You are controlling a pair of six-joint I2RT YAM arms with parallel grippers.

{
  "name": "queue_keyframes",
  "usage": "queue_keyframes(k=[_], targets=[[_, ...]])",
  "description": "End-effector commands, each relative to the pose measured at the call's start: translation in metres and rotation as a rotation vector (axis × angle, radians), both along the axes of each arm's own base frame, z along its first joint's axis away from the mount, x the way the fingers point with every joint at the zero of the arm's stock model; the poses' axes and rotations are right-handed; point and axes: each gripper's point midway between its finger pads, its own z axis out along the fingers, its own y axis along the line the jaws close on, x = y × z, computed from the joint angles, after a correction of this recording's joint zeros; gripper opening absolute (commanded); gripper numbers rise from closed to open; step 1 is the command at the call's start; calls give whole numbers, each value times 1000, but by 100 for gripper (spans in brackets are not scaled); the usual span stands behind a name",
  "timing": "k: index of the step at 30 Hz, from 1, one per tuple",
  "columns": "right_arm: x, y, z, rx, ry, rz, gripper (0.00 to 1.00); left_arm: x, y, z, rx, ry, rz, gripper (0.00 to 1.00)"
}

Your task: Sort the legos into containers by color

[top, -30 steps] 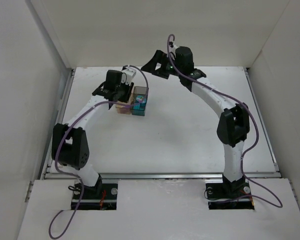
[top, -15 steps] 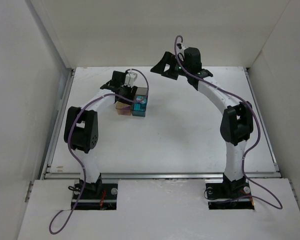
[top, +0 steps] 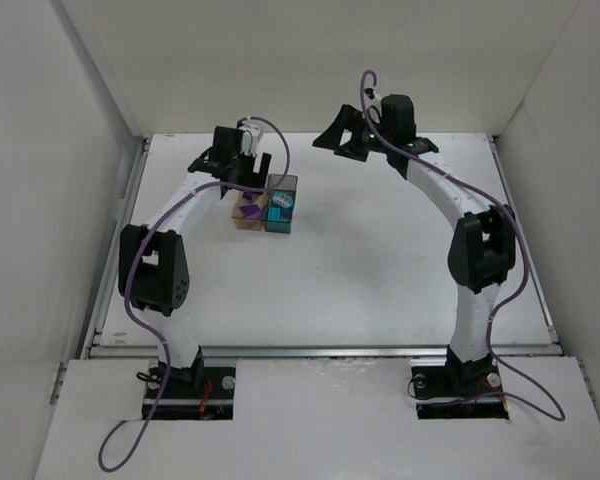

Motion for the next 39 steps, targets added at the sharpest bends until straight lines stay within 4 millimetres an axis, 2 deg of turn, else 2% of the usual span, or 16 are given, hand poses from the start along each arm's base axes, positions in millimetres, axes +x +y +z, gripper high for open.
queue_keyframes(k=[1,2,4,5,6,8,9,12,15,16,23,28,29,35,38,39], targets=[[1,-71,23,-79,-19,-110,100,21,47,103,-29,-225,209,85],[12,-109,15,-143,2,-220,100,24,78,123,-22,-267,298,85],[2,-153,9,-281,36,-317,100,22,121,135,15,-300,422,86],[-1,-172,6,-334,49,-373,100,12,162,139,63,-314,536,86],[0,-206,8,-404,51,-487,100,7,181,140,87,-321,591,88],[-18,-242,11,-475,84,-593,100,-10,215,149,129,-352,697,88],[-22,-274,12,-523,101,-698,100,-23,237,137,145,-323,744,88],[-49,-320,18,-587,152,-867,100,-56,267,134,134,-329,840,88],[-76,-358,21,-686,196,-1026,100,-83,272,139,136,-349,868,89],[-83,-369,25,-716,205,-1083,100,-94,273,125,163,-323,872,89],[-126,-374,42,-732,212,-1120,100,-151,276,109,231,-328,926,96],[-158,-362,42,-683,190,-1076,100,-168,271,109,227,-344,914,96],[-166,-362,51,-662,156,-1089,100,-170,268,116,211,-369,905,96],[-185,-341,48,-609,139,-978,100,-181,259,119,181,-397,862,96],[-198,-328,55,-567,68,-911,100,-184,255,121,172,-411,841,96],[-205,-326,76,-522,-17,-928,100,-187,255,124,180,-414,835,96]])
